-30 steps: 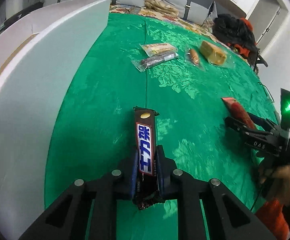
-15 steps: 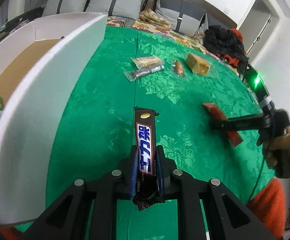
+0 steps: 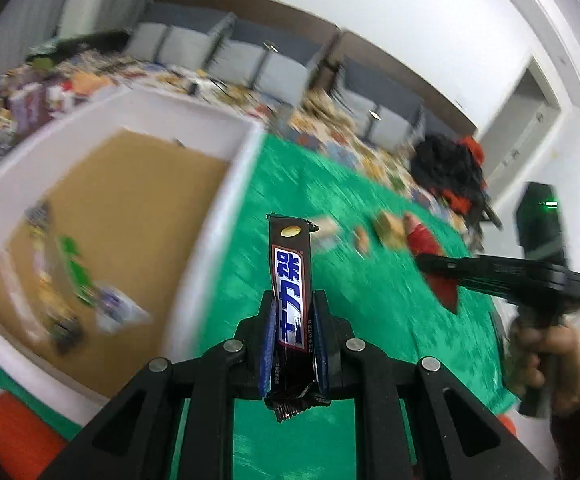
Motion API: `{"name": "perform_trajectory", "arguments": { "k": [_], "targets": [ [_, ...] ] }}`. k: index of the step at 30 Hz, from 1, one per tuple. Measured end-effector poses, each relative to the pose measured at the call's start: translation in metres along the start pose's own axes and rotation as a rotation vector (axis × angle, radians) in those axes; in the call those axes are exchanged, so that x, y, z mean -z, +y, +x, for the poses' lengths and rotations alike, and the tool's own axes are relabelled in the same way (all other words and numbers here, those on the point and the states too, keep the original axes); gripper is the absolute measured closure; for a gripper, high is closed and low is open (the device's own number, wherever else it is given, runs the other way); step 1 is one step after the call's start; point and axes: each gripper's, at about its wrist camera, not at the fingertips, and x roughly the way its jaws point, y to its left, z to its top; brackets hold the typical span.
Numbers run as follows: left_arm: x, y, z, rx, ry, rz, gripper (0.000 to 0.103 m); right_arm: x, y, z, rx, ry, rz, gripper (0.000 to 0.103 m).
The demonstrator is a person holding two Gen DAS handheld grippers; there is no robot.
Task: Organize snacks
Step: 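Carry the chocolate bar with left while right carries red packet into box, then lift both open grippers out of the box back over the cover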
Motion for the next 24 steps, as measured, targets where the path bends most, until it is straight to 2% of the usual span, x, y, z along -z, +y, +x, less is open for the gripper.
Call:
{"name": "perform_trajectory", "arguments": {
  "k": [5,9,11,12,13,14,15,18,21,24],
  "targets": [
    [-0.035,0.073,-0.027,-0.166,-0.047,-0.060,0.087,-0.029,0.107,0.018,-0.214,-0.012,-0.091,0.086],
    [-0.042,0.115,-0.036,-0.277,-0.053,-0.078,0.087,-0.036,0.177,0.052,-0.255,0.008,-0.188,0.086],
    [-0.040,0.128,-0.034,-0.337,-0.046,-0.063,0.086,-0.026,0.195,0.066,-0.271,0.030,-0.214,0.077],
    [-0.038,0.136,-0.033,-0.375,-0.042,-0.068,0.079,-0.024,0.203,0.076,-0.280,0.048,-0.223,0.070],
    [-0.036,0.142,-0.030,-0.406,-0.035,-0.080,0.057,-0.023,0.204,0.078,-0.280,0.051,-0.226,0.053],
    [-0.032,0.147,-0.030,-0.422,-0.031,-0.093,0.043,-0.020,0.204,0.081,-0.272,0.041,-0.227,0.045],
    [-0.028,0.152,-0.032,-0.440,-0.041,-0.116,0.022,-0.016,0.201,0.080,-0.260,0.021,-0.227,0.045],
    [-0.014,0.155,-0.042,-0.418,-0.112,-0.170,0.019,-0.009,0.177,0.066,-0.200,-0.054,-0.245,0.037],
    [-0.005,0.147,-0.042,-0.359,-0.112,-0.206,0.019,0.001,0.133,0.058,-0.079,-0.108,-0.250,0.034],
    [0.005,0.120,-0.041,-0.302,-0.125,-0.173,0.019,0.024,0.062,0.060,0.098,-0.127,-0.235,0.034]
  ]
}}
